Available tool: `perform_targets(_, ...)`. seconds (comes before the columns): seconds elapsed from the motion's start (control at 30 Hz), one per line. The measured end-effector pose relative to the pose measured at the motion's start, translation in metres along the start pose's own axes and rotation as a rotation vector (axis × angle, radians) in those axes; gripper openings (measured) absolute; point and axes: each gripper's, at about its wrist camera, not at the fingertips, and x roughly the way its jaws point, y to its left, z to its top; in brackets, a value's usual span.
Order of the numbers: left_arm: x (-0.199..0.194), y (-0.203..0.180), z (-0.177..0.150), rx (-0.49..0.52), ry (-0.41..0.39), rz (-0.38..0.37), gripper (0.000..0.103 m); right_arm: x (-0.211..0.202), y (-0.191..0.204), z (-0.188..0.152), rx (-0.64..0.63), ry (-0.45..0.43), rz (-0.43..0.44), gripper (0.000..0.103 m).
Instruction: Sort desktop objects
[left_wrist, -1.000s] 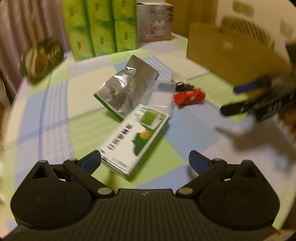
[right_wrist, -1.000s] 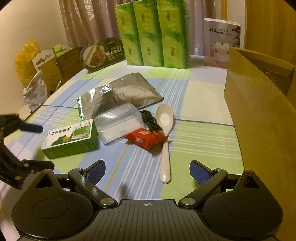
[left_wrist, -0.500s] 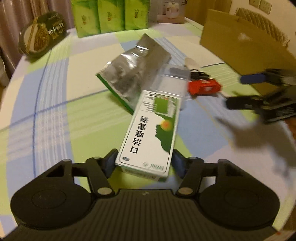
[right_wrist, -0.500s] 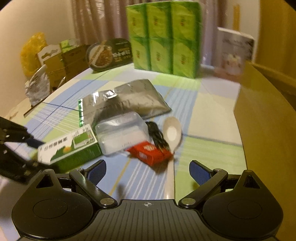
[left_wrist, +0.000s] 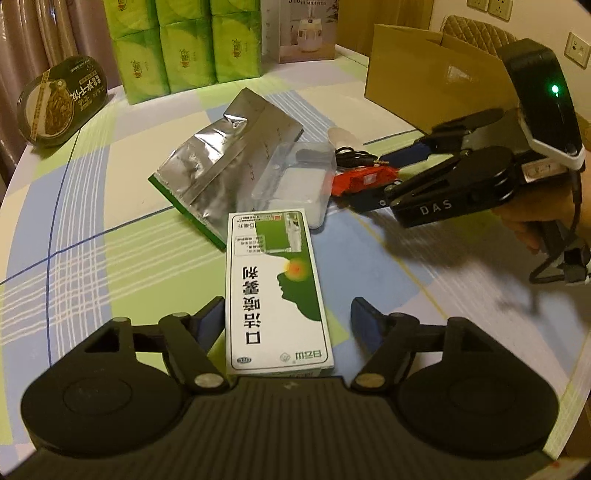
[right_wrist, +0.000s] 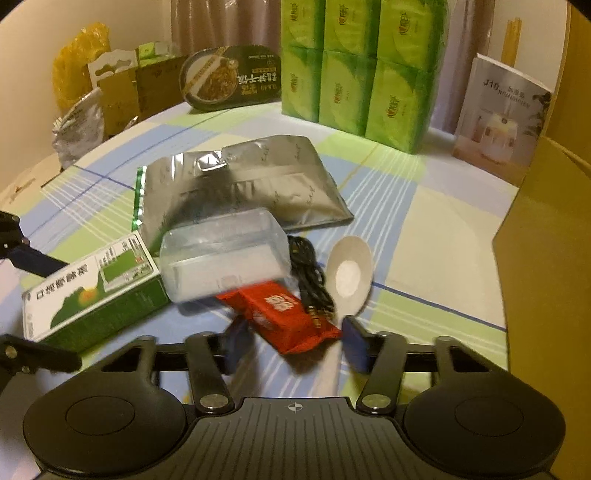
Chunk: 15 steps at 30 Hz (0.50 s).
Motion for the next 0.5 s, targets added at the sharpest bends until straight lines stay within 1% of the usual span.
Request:
perform_targets(0.03, 0.0, 0.0, 0.0, -0.001, 0.001, 0.002, 0.07, -0.003, -0.001, -0.001, 0.007, -0.001, -0.001, 0.036)
perform_targets(0.13, 0.001, 0.001, 0.0, -0.009, 0.004, 0.006, 0.07, -0.013, 0.001, -0.007, 0.023, -0.006, 0.006, 0.03)
perform_targets(0.23, 0.001, 0.001, 0.0, -0.015, 0.005, 0.002, 0.07, -0.028, 0.009, -0.016, 0.013, 0.0, 0.025, 0.022)
perform_targets(0.33, 0.0, -0.002, -0.001, -0.013, 0.009, -0.003, 0.07, -0.042, 0.02, -0.026, -0.003, 0.026, 0.057, 0.021)
perform_targets(0.4, 0.0, -0.003, -0.003, -0.011, 0.014, -0.008, 0.07, -0.05, 0.028, -0.033, -0.041, 0.037, 0.075, 0.021)
perform_targets(0.5, -0.001, -0.008, -0.004, 0.002, 0.016, -0.01, 0.07, -0.057, 0.034, -0.037, -0.094, 0.008, 0.05, 0.025)
